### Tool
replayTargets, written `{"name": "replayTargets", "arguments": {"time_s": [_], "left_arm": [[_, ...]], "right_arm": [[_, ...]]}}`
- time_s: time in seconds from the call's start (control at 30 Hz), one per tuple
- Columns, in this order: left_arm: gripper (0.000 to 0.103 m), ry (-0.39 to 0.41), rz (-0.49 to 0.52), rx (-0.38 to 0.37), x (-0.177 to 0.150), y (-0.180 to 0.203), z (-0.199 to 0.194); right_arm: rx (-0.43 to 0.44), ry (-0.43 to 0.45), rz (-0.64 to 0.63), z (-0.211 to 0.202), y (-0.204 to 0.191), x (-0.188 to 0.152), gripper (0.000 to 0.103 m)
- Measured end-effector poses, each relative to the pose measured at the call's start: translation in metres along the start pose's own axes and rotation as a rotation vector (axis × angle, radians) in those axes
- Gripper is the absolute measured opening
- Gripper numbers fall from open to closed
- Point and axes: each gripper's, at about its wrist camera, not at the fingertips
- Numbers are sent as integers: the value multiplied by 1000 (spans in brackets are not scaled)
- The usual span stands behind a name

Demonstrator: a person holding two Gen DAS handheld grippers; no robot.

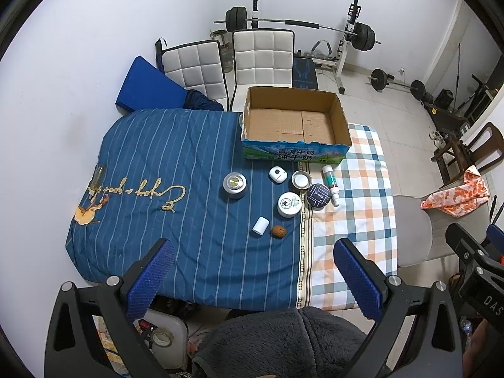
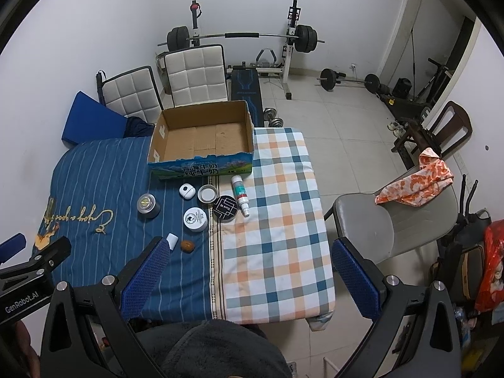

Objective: Organize rigid objects

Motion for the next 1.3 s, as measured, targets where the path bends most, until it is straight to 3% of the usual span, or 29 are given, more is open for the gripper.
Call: {"name": "replayTargets", "arguments": {"time_s": [1.3], "left_arm": [[103,-20,-6,-4,-13,1,1]], "right_arm": [[17,-20,-34,-1,-2,-6,103]]}}
Point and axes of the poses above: each gripper's, at about its wrist camera, not at the fingertips, and z roughly the way its jaws point, y to its right, x to its top, and after that the axes turned 2 degrees about -x, right-handed
